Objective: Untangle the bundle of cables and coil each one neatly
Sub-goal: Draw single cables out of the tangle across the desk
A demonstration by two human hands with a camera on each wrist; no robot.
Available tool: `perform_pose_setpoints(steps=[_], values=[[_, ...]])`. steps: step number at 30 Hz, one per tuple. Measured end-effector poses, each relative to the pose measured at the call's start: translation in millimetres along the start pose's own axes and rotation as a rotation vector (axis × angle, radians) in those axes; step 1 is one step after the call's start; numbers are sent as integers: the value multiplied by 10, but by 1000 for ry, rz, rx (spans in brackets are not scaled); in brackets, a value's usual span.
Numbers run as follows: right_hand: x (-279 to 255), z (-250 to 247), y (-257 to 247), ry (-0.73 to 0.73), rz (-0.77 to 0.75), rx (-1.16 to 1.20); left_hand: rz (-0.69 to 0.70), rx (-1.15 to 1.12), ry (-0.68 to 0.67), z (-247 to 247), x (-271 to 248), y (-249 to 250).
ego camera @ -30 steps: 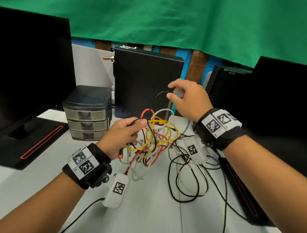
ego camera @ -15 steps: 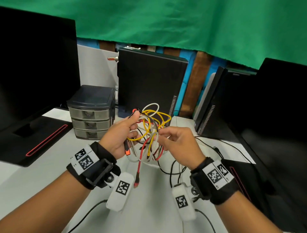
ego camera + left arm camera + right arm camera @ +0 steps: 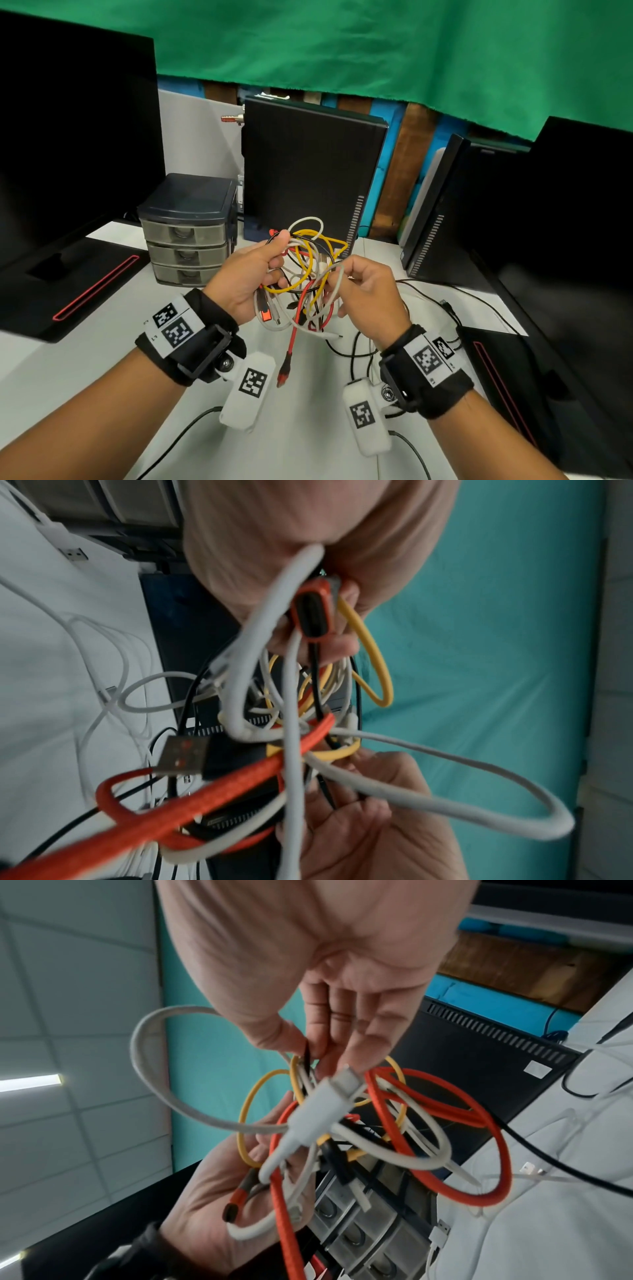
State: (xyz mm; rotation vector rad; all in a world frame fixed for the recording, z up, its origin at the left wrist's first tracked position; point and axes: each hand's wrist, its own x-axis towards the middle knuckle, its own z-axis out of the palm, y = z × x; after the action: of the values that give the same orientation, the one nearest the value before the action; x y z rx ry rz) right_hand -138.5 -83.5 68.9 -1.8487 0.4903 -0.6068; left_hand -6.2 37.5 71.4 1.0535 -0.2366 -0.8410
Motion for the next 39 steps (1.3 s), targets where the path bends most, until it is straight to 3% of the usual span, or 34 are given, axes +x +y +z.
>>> perform_pose_setpoints(steps=[10,21,29,39], values=[[-14,-61,-60,-54,99,200,8,60,3,-3,-8,20],[6,-289,-81,0,1,258,20,-34,-155,69,-85,77],[32,-385,-57,26,-33,317,21,-116,-154,95,-122,83],[23,-406,-56,-58,-22,417,-4,-163,-252,105,-172,86]])
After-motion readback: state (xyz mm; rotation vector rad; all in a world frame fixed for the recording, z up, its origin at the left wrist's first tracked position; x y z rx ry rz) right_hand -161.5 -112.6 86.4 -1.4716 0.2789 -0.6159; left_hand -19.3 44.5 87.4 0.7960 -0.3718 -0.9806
